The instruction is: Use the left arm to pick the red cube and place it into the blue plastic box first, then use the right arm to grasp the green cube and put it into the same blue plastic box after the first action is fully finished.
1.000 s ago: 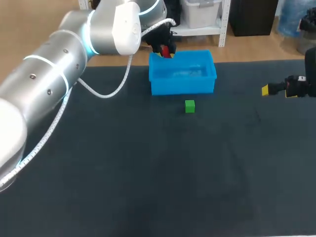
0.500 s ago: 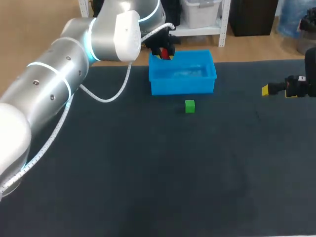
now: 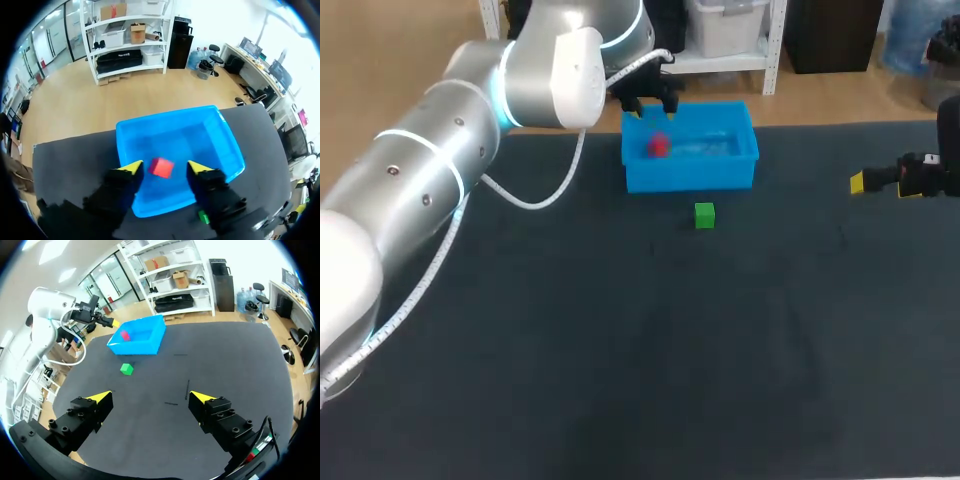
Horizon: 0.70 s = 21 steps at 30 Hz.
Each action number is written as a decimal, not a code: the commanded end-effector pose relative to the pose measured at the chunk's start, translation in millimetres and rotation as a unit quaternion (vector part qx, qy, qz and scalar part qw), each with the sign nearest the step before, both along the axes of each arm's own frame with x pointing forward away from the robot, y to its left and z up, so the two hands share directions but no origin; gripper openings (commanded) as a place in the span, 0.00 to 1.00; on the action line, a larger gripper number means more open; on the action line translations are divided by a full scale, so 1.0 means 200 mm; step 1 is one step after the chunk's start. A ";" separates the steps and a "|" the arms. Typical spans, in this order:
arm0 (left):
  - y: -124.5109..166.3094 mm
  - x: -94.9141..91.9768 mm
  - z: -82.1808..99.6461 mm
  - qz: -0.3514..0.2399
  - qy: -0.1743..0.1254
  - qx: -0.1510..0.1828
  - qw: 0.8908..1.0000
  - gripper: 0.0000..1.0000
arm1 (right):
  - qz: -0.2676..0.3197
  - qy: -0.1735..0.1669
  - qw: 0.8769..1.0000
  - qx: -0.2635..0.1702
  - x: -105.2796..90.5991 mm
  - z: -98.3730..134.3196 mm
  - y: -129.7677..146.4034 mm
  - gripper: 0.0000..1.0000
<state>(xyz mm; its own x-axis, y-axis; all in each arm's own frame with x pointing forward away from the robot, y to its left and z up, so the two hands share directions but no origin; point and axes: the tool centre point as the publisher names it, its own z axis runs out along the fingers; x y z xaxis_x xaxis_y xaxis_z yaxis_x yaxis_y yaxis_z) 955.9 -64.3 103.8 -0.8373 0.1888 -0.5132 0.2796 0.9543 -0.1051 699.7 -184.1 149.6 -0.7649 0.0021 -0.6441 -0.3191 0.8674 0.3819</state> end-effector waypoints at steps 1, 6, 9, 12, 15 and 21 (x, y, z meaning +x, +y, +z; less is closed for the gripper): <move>-0.03 0.07 0.00 -0.003 0.040 0.013 0.999 1.00 | 0.001 0.000 1.000 0.001 0.00 0.00 0.00 1.00; -0.03 0.07 0.00 -0.003 0.039 0.013 0.999 1.00 | 0.001 0.000 1.000 0.001 0.00 0.00 0.00 1.00; -0.03 0.06 0.01 -0.003 0.038 0.011 0.999 1.00 | 0.001 0.000 1.000 0.001 0.00 0.00 0.00 1.00; -0.02 0.04 0.03 -0.006 0.036 0.004 0.999 1.00 | 0.001 0.000 1.000 0.001 0.00 0.00 0.00 1.00; 0.00 0.00 0.04 -0.009 0.034 -0.001 0.999 1.00 | 0.001 0.000 1.000 0.001 0.00 0.00 0.00 1.00; 0.04 -0.09 0.08 -0.018 0.031 -0.014 0.999 1.00 | 0.001 0.000 1.000 0.001 0.00 0.00 0.00 1.00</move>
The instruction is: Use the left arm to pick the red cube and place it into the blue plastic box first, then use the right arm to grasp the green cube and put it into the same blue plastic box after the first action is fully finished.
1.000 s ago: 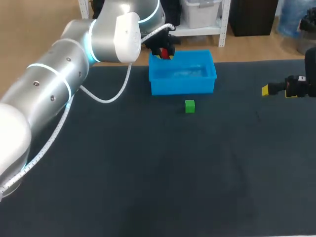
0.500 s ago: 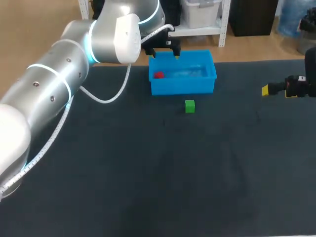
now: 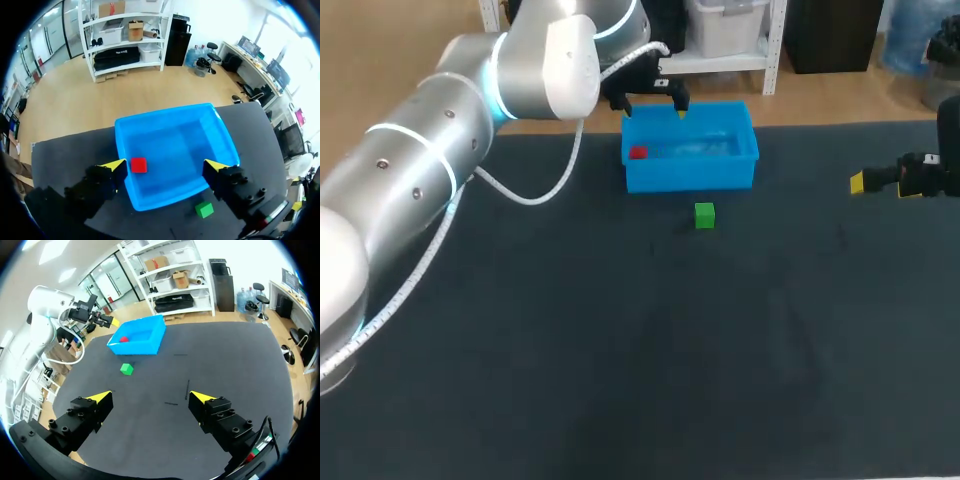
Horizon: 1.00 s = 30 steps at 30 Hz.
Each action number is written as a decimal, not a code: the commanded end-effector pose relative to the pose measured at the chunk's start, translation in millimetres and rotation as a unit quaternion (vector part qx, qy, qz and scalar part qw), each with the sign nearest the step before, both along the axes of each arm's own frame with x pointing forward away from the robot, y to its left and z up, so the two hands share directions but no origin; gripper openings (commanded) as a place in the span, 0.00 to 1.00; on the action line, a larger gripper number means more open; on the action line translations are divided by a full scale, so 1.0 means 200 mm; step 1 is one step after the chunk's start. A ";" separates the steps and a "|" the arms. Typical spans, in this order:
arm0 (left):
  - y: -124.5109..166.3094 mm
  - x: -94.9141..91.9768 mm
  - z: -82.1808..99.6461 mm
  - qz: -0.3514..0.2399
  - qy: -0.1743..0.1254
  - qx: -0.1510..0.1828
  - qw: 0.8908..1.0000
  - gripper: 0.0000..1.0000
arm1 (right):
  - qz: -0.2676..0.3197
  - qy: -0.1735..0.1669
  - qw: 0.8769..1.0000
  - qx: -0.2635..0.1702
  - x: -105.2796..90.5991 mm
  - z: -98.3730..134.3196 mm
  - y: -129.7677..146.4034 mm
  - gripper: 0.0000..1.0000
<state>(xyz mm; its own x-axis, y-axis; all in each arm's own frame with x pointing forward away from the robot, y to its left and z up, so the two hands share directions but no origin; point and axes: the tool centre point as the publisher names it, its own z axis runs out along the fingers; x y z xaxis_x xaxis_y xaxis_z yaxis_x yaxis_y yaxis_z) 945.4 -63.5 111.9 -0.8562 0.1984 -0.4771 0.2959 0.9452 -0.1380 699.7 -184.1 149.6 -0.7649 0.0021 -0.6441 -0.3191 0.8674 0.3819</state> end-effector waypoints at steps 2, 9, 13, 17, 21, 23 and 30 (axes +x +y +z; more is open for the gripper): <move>0.05 -0.06 0.05 -0.010 0.005 -0.009 1.000 1.00 | 0.001 0.000 1.000 0.001 0.00 0.00 0.00 1.00; 0.13 -0.16 0.11 -0.012 -0.001 -0.035 0.999 1.00 | 0.001 0.000 1.000 0.001 0.00 0.00 0.00 1.00; 0.17 -0.20 0.13 -0.015 -0.006 -0.047 0.999 1.00 | 0.001 0.000 1.000 0.001 0.00 0.00 0.00 1.00; 0.21 -0.25 0.15 -0.022 -0.014 -0.058 0.998 1.00 | 0.001 0.000 1.000 0.001 0.00 0.00 0.00 1.00; 0.23 -0.28 0.16 -0.026 -0.018 -0.068 0.997 1.00 | 0.001 0.000 1.000 0.001 0.00 0.00 0.00 1.00; 0.25 -0.30 0.17 -0.028 -0.020 -0.073 0.997 1.00 | 0.001 0.000 1.000 0.001 0.00 0.00 0.00 1.00; 0.29 -0.35 0.18 -0.032 -0.024 -0.083 0.996 1.00 | 0.001 0.000 1.000 0.001 0.00 0.00 0.00 1.00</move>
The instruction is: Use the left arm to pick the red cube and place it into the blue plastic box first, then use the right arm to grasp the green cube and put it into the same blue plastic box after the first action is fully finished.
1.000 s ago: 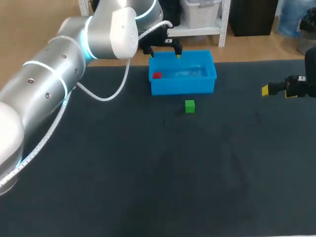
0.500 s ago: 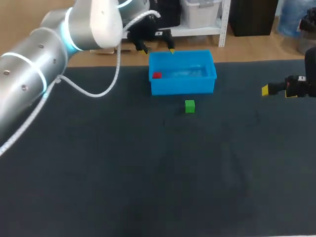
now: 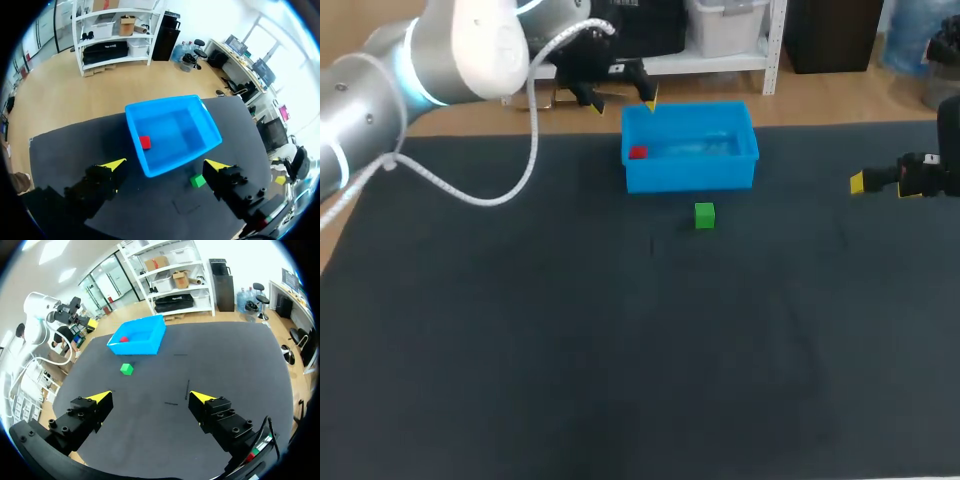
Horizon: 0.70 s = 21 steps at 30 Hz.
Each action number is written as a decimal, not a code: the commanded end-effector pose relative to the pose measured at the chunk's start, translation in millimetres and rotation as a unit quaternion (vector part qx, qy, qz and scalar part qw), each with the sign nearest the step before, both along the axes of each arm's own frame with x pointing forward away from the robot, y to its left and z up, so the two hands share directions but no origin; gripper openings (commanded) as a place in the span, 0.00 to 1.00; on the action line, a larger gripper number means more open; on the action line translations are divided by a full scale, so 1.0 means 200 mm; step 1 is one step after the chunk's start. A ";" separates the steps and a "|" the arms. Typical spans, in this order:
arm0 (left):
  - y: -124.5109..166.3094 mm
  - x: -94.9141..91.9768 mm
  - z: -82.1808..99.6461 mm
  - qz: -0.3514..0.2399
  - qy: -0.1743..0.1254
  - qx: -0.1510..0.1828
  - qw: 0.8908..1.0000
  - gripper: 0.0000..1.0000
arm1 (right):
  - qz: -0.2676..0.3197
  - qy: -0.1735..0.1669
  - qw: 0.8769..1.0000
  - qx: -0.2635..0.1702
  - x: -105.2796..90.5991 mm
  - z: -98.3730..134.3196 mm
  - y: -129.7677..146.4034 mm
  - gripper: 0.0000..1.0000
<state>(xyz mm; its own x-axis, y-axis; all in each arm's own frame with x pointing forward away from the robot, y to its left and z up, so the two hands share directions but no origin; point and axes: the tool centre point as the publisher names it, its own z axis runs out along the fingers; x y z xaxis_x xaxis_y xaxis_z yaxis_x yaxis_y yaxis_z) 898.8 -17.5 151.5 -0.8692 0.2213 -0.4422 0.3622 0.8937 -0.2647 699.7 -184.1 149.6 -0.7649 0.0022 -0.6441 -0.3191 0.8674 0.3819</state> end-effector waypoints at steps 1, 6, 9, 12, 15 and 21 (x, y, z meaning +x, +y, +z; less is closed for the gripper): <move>0.06 -0.13 -0.02 0.015 -0.057 -0.030 0.998 1.00 | 0.001 0.000 1.000 0.001 0.00 0.00 0.00 1.00; 0.09 -0.15 -0.01 0.014 -0.058 -0.037 0.998 1.00 | 0.001 0.000 1.000 0.001 0.00 0.00 0.00 1.00; 0.11 -0.17 -0.01 0.013 -0.058 -0.041 0.997 1.00 | 0.001 0.000 1.000 0.001 0.00 0.00 0.00 1.00; 0.13 -0.19 0.00 0.012 -0.058 -0.044 0.997 1.00 | 0.001 0.000 1.000 0.001 0.00 0.00 0.00 1.00; 0.14 -0.20 0.00 0.010 -0.060 -0.047 0.997 1.00 | 0.001 0.000 1.000 0.001 0.00 0.00 0.00 1.00; 0.18 -0.22 0.00 0.008 -0.060 -0.049 0.997 1.00 | 0.001 0.000 1.000 0.001 0.00 0.00 0.00 1.00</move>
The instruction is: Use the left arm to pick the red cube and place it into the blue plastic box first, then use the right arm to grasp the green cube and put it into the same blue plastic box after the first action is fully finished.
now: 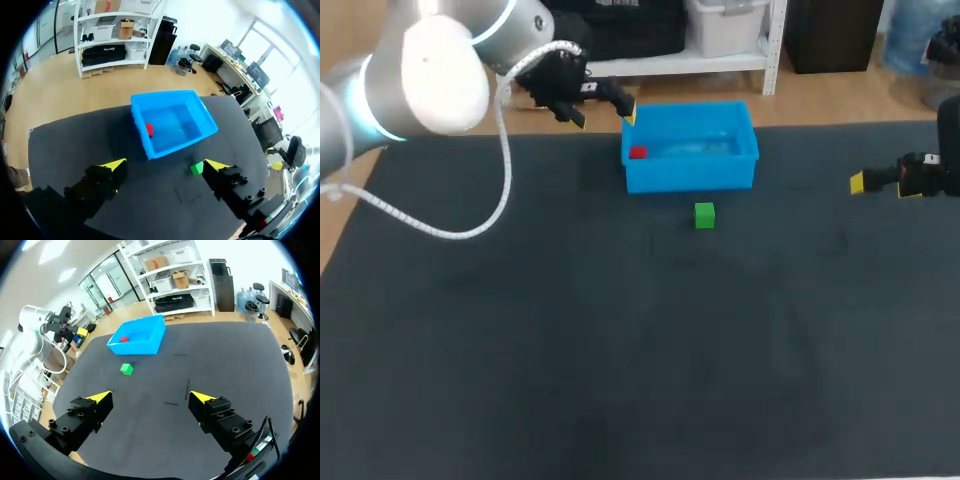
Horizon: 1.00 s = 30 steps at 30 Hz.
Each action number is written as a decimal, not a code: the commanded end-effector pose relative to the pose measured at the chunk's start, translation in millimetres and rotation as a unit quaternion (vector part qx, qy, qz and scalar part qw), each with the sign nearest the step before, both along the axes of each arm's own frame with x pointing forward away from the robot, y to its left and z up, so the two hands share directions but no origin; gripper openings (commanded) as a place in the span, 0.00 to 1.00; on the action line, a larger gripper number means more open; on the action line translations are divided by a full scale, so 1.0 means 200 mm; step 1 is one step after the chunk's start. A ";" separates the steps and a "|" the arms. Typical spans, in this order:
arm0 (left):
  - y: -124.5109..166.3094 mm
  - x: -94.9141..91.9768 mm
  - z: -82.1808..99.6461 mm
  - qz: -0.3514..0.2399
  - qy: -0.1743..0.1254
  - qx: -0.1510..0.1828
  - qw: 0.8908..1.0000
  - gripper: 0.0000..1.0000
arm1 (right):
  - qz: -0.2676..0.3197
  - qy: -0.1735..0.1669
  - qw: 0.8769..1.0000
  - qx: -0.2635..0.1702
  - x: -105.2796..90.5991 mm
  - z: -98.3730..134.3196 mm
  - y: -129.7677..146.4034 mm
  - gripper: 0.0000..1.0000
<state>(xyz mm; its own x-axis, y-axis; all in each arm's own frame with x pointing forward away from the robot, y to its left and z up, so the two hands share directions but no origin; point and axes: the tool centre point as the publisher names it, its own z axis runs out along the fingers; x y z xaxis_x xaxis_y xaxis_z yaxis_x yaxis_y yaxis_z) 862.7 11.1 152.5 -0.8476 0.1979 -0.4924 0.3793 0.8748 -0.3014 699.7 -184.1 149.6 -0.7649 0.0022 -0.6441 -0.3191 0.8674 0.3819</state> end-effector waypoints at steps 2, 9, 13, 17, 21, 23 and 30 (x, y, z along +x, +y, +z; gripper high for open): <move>0.06 -0.05 0.00 0.011 -0.038 -0.021 0.999 1.00 | 0.001 0.000 1.000 0.001 0.00 0.00 0.00 1.00; 0.10 -0.08 0.02 0.004 -0.036 -0.024 0.999 1.00 | 0.001 0.000 1.000 0.001 0.00 0.00 0.00 1.00; 0.13 -0.11 0.03 -0.006 -0.036 -0.031 0.999 1.00 | 0.001 0.000 1.000 0.001 0.00 0.00 0.00 1.00; 0.15 -0.14 0.04 -0.018 -0.035 -0.035 0.999 1.00 | 0.001 0.000 1.000 0.001 0.00 0.00 0.00 1.00; 0.19 -0.16 0.04 -0.027 -0.034 -0.035 0.998 1.00 | 0.001 0.000 1.000 0.001 0.00 0.00 0.00 1.00; 0.21 -0.17 0.03 -0.031 -0.032 -0.036 0.998 1.00 | 0.001 0.000 1.000 0.001 0.00 0.00 0.00 1.00; 0.26 -0.19 0.03 -0.045 -0.029 -0.036 0.998 1.00 | 0.001 0.000 1.000 0.001 0.00 0.00 0.00 1.00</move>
<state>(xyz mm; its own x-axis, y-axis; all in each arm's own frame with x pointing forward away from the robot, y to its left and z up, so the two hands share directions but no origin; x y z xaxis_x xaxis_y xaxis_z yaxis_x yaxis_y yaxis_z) 828.0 57.1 158.4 -0.8005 0.2349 -0.5515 0.4681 0.8196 -0.3303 699.7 -184.1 149.6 -0.7649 0.0022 -0.6441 -0.3191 0.8674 0.3819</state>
